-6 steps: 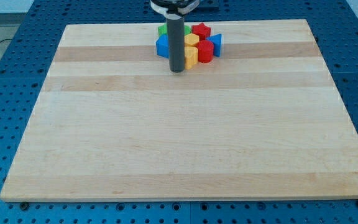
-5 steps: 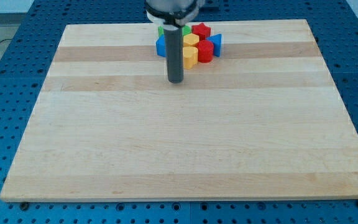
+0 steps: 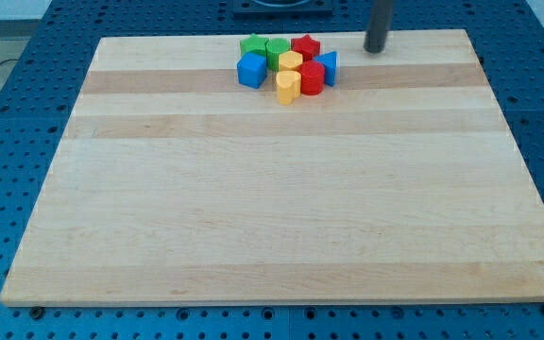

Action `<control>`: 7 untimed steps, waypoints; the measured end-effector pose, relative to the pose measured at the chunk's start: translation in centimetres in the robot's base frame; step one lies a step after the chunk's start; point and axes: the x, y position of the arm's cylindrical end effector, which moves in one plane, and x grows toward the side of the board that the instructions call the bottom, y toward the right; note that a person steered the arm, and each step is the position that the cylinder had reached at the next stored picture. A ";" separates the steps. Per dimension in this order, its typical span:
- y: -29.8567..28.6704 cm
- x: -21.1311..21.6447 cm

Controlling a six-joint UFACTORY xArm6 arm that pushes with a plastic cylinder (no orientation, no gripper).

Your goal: Move green star bottom left to blue cube

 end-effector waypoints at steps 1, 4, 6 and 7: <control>-4.3 1.1; -6.8 9.0; -1.8 3.9; 1.7 4.1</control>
